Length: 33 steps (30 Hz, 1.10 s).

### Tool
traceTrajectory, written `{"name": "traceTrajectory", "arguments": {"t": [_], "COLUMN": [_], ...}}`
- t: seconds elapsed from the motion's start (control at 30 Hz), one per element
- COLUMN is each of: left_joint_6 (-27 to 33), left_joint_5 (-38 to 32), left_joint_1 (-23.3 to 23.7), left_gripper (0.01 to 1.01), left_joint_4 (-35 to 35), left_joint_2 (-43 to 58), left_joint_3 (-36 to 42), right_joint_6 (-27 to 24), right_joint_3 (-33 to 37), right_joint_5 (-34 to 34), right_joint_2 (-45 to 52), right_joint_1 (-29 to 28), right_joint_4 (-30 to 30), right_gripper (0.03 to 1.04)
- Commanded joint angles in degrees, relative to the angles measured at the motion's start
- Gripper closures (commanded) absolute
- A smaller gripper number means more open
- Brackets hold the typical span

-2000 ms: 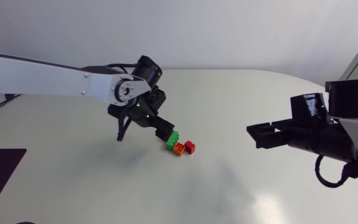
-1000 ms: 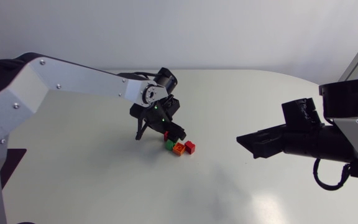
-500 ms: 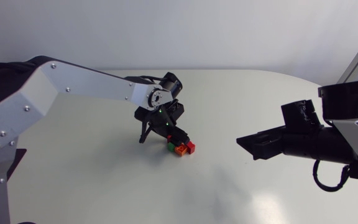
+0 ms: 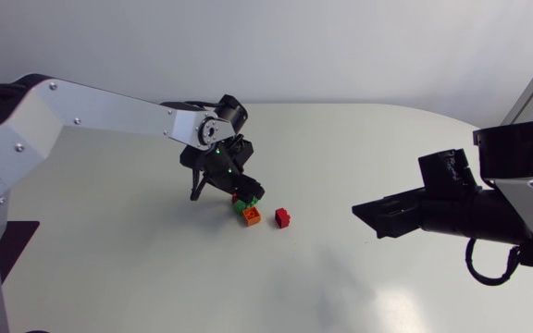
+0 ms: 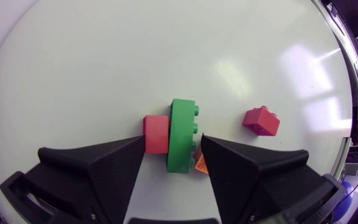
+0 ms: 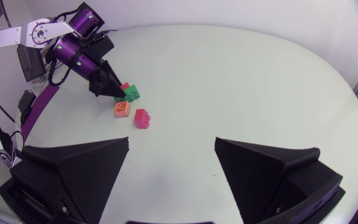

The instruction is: Sort duplo bricks by size, large to the right and small to the left

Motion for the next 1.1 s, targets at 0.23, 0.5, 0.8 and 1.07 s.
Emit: {"name": "traceTrajectory", "arguments": {"t": [0.23, 0.5, 0.8, 1.07], "left_joint_6": [0.2, 0.5, 1.3, 2.9], "left_joint_5": [1.1, 4.7, 5.0, 5.1], "left_joint_1": [-8.5, -11.7, -2.2, 1.7], "left_gripper": [0.441, 0.438, 0.434, 0.433], "left_joint_4": [-1.4, -3.7, -4.0, -2.9], "left_joint_2": [1.6, 2.2, -1.7, -5.4], "left_joint_3": [3.0, 4.3, 2.7, -1.5], "right_joint_6": [-0.7, -0.7, -0.8, -7.3], "right_joint_3": [-2.0, -2.1, 3.9, 12.5], "right_joint_5": [0.4, 0.3, 1.4, 2.9], "right_joint_2": [-0.9, -1.0, 9.0, 24.9], "right_joint_1": [0.0, 0.0, 5.4, 13.2], "right_joint_4": [0.3, 0.4, 0.2, 0.3], "right_gripper": [0.07, 0.07, 0.07, 0.11]}}
